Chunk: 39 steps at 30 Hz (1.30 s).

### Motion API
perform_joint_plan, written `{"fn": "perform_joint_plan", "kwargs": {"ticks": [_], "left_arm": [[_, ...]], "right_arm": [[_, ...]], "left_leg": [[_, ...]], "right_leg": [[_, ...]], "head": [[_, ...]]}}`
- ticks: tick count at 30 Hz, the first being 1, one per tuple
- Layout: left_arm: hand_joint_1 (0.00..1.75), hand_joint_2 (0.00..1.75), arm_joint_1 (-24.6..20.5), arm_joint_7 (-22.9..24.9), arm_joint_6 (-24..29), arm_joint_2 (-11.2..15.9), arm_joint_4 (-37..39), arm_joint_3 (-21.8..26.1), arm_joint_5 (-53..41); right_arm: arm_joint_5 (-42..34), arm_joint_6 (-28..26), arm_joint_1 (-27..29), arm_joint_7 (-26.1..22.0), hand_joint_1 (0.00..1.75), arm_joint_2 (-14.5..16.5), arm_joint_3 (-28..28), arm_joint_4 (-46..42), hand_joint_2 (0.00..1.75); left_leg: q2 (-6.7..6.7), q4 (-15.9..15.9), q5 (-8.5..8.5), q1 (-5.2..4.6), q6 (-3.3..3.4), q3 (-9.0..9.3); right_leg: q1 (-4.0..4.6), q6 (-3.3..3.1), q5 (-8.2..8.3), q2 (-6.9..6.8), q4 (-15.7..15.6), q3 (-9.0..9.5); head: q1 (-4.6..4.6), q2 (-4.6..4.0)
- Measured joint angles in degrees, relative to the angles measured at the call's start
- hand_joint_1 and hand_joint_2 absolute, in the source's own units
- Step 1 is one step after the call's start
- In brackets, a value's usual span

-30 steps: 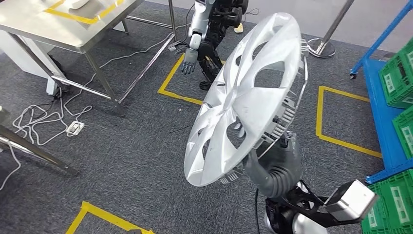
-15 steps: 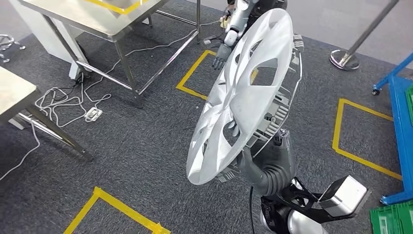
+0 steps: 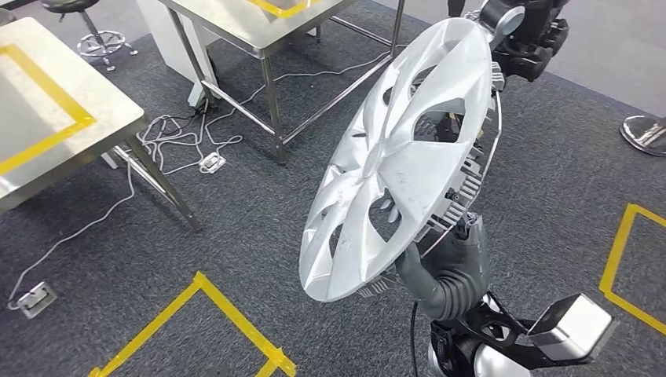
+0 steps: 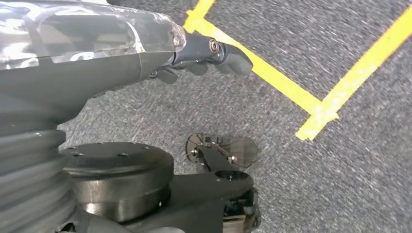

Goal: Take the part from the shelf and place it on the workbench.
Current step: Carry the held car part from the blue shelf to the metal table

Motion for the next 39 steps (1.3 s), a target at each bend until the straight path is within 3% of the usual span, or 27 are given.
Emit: {"fn": "perform_joint_plan", "kwargs": {"ticks": [2, 4, 5, 6, 7, 8, 10, 11, 13, 15, 16, 18, 19, 20, 21, 22, 24, 26, 28, 29, 30, 32, 34, 35, 36, 37, 39], "left_arm": [[0.00, 1.75, 0.0, 0.0, 0.0, 0.1, 0.0, 0.0, 0.0], [0.00, 1.75, 0.0, 0.0, 0.0, 0.1, 0.0, 0.0, 0.0], [0.00, 1.75, 0.1, 0.0, 0.0, 0.1, 0.0, 0.0, 0.0], [0.00, 1.75, 0.1, 0.0, 0.0, 0.1, 0.0, 0.0, 0.0], [0.00, 1.75, 0.1, 0.0, 0.0, 0.1, 0.0, 0.0, 0.0], [0.00, 1.75, 0.1, 0.0, 0.0, 0.1, 0.0, 0.0, 0.0], [0.00, 1.75, 0.1, 0.0, 0.0, 0.0, 0.0, 0.0, 0.0], [0.00, 1.75, 0.1, 0.1, 0.0, -0.1, 0.0, 0.0, 0.0], [0.00, 1.75, 0.1, 0.2, -0.1, -0.2, 0.0, 0.0, 0.0], [0.00, 1.75, 0.0, 0.2, -0.1, -0.2, 0.0, 0.0, 0.0], [0.00, 1.75, -0.1, 0.2, 0.0, -0.2, 0.0, 0.0, 0.0], [0.00, 1.75, -0.2, 0.2, -0.1, -0.3, 0.0, 0.0, -0.1], [0.00, 1.75, -0.3, 0.2, -0.1, -0.3, 0.0, 0.0, -0.2], [0.00, 1.75, -0.2, 0.3, -0.1, -0.3, 0.0, 0.0, -0.2], [0.00, 1.75, -0.2, 0.3, -0.1, -0.3, 0.0, 0.0, -0.2], [0.00, 1.75, -0.2, 0.3, -0.1, -0.3, 0.0, 0.0, -0.2], [0.00, 1.75, -0.3, 0.3, -0.1, -0.4, 0.0, 0.0, -0.2], [0.00, 1.75, -0.3, 0.3, -0.1, -0.6, 0.0, 0.0, -0.2], [0.00, 1.75, -0.2, 0.3, -0.1, -0.7, 0.0, 0.0, -0.2], [0.00, 1.75, -0.1, 0.4, -0.1, -0.7, 0.0, 0.0, -0.2], [0.00, 1.75, -0.1, 0.4, -0.1, -0.6, 0.0, 0.0, -0.2], [0.00, 1.75, -0.1, 0.4, -0.1, -0.5, 0.0, 0.0, -0.2], [0.00, 1.75, -0.1, 0.4, -0.1, -0.4, 0.0, 0.0, -0.3], [0.00, 1.75, -0.1, 0.4, -0.1, -0.4, 0.0, 0.0, -0.3], [0.00, 1.75, -0.1, 0.5, -0.1, -0.4, 0.0, 0.0, -0.3], [0.00, 1.75, 0.0, 0.5, -0.1, -0.3, 0.0, 0.0, -0.3], [0.00, 1.75, -0.1, 0.5, -0.1, -0.3, 0.0, 0.0, -0.3]], "right_arm": [[0.0, 0.0, 0.0, 0.0, 1.75, 0.1, 0.0, -0.1, 1.75], [0.0, 0.0, 0.1, 0.0, 1.75, 0.1, 0.0, -0.1, 1.75], [0.0, 0.0, 0.1, 0.0, 1.75, 0.1, 0.0, 0.0, 1.75], [0.0, 0.0, 0.1, 0.0, 1.75, 0.1, 0.1, 0.0, 1.75], [0.0, 0.0, 0.1, 0.0, 1.75, 0.1, 0.1, 0.0, 1.75], [0.0, 0.0, 0.0, 0.0, 1.75, 0.2, 0.1, 0.1, 1.75], [0.0, 0.1, -0.1, 0.0, 1.75, 0.2, 0.1, 0.0, 1.75], [0.0, 0.1, -0.2, 0.0, 1.75, 0.2, 0.1, 0.0, 1.75], [0.0, 0.3, -0.3, 0.0, 1.75, 0.3, 0.2, 0.0, 1.75], [0.0, 0.3, -0.4, 0.0, 1.75, 0.3, 0.3, 0.0, 1.75], [0.0, 0.4, -0.4, 0.0, 1.75, 0.2, 0.3, 0.0, 1.75], [0.0, 0.4, -0.4, 0.0, 1.75, 0.2, 0.3, 0.1, 1.75], [0.0, 0.4, -0.4, 0.0, 1.75, 0.2, 0.3, 0.1, 1.75], [0.0, 0.4, -0.4, 0.0, 1.75, 0.2, 0.3, 0.1, 1.75], [0.0, 0.4, -0.4, 0.0, 1.75, 0.2, 0.3, 0.1, 1.75], [0.0, 0.4, -0.4, 0.0, 1.75, 0.2, 0.3, 0.1, 1.75], [0.0, 0.4, -0.6, 0.0, 1.75, 0.2, 0.3, 0.2, 1.75], [0.0, 0.4, -0.7, 0.0, 1.75, 0.2, 0.3, 0.1, 1.75], [0.0, 0.4, -0.8, 0.0, 1.75, 0.2, 0.3, 0.1, 1.75], [0.0, 0.4, -0.9, 0.0, 1.75, 0.2, 0.3, 0.2, 1.75], [0.0, 0.4, -0.9, 0.0, 1.75, 0.2, 0.3, 0.1, 1.75], [0.0, 0.4, -0.9, 0.0, 1.75, 0.3, 0.3, 0.1, 1.75], [0.0, 0.4, -0.9, 0.0, 1.75, 0.4, 0.3, 0.1, 1.75], [0.0, 0.4, -0.8, 0.0, 1.75, 0.4, 0.3, 0.2, 1.75], [0.0, 0.4, -0.8, 0.0, 1.75, 0.4, 0.3, 0.2, 1.75], [0.0, 0.4, -0.8, 0.0, 1.75, 0.4, 0.3, 0.2, 1.75], [0.0, 0.4, -0.8, 0.0, 1.75, 0.4, 0.3, 0.2, 1.75]], "left_leg": [[3.20, 5.7, -3.47, 0.03, -0.60, -2.70], [3.67, 11.9, -5.80, 0.68, -1.30, -5.71], [3.70, 12.7, -5.54, 1.02, -1.65, -6.14], [3.93, 11.3, -4.23, 1.31, -2.01, -5.42], [4.53, 8.0, -2.25, 1.55, -2.33, -3.64], [6.00, 4.2, -0.76, 1.55, -2.59, -1.59], [8.22, -0.9, 0.74, 1.33, -2.00, 1.11], [8.73, -1.5, 0.59, 1.11, -1.41, 1.38], [7.70, -1.6, 0.68, 0.96, -0.21, 1.27], [6.46, -1.7, 0.84, 0.98, 0.52, 1.30], [5.80, -1.7, 0.92, 1.00, 0.85, 1.36], [4.40, -1.7, 1.00, 0.82, 1.29, 1.36], [3.65, -1.7, 1.03, 0.68, 1.42, 1.38], [2.84, -1.7, 1.05, 0.53, 1.50, 1.43], [2.01, -1.7, 1.07, 0.39, 1.54, 1.52], [1.18, -1.7, 1.08, 0.28, 1.56, 1.64], [-0.33, -1.7, 1.14, 0.21, 1.52, 1.75], [-1.51, -1.7, 1.35, 0.41, 1.18, 1.43], [-2.56, -1.9, 1.72, 0.56, 0.53, 1.03], [-1.93, -1.8, 1.63, 0.44, 0.25, 0.85], [-0.45, -1.3, 1.05, 0.27, -0.05, 0.52], [3.12, 3.0, -1.92, 0.25, -0.57, -1.52], [3.90, 9.8, -5.11, 0.82, -1.23, -4.74], [3.82, 11.8, -5.50, 1.12, -1.56, -5.66], [3.87, 11.8, -4.81, 1.39, -1.89, -5.58], [4.22, 9.5, -3.15, 1.60, -2.18, -4.29], [6.65, 2.3, -0.05, 1.60, -2.45, -0.34]], "right_leg": [[-0.04, -0.16, 0.26, -1.31, -0.6, 0.25], [-0.06, -0.11, 0.19, -2.76, -0.6, 0.25], [-0.14, 0.01, 0.10, -3.44, -0.5, 0.26], [-0.26, 0.22, -0.04, -4.07, -0.4, 0.29], [-0.41, 0.52, -0.24, -4.59, -0.2, 0.33], [-0.48, 0.92, -0.52, -5.00, 0.1, 0.37], [-0.37, 1.74, -1.05, -5.60, 0.7, 0.42], [-0.28, 2.04, -1.20, -5.84, 0.9, 0.45], [-0.37, 2.50, -1.38, -6.42, 0.8, 0.59], [-0.69, 2.97, -2.85, -5.40, 2.4, 0.13], [-0.79, 3.12, -4.44, -4.37, 4.8, -0.85], [-0.85, 3.09, -8.24, -2.46, 12.6, -4.26], [-0.81, 2.96, -9.33, -2.11, 16.0, -5.89], [-0.76, 2.72, -9.34, -1.92, 17.8, -6.85], [-0.65, 2.35, -8.12, -1.75, 17.2, -6.78], [-0.49, 1.86, -5.97, -1.36, 14.4, -5.74], [-0.13, 0.71, -1.83, 0.84, 6.7, -2.63], [0.15, 0.09, -0.54, 2.40, 2.3, -0.82], [0.23, 0.06, -0.59, 1.65, 1.3, -0.43], [0.11, 0.11, -0.36, 1.01, 0.8, -0.21], [-0.03, 0.11, -0.06, 0.39, 0.1, 0.06], [-0.26, 0.08, 0.39, -0.98, -0.8, 0.44], [-0.29, 0.06, 0.34, -2.43, -0.8, 0.47], [-0.34, 0.15, 0.25, -3.14, -0.8, 0.47], [-0.41, 0.31, 0.13, -3.81, -0.7, 0.48], [-0.53, 0.56, -0.04, -4.37, -0.5, 0.50], [-0.61, 1.32, -0.59, -5.22, 0.2, 0.52]], "head": [[-0.69, 0.00], [-1.24, 0.00], [-1.43, 0.00], [-1.61, 0.00], [-1.78, 0.00], [-1.97, 0.00], [-2.32, 0.00], [-2.31, 0.00], [-2.03, 0.00], [-1.74, 0.00], [-1.53, 0.00], [-0.89, 0.00], [-0.60, 0.00], [-0.29, 0.00], [-0.04, 0.00], [0.16, 0.00], [0.26, 0.00], [0.31, 0.00], [0.49, 0.00], [0.54, 0.00], [0.29, 0.00], [-0.37, 0.00], [-1.01, 0.00], [-1.23, 0.00], [-1.44, 0.00], [-1.62, 0.00], [-2.12, 0.00]]}}
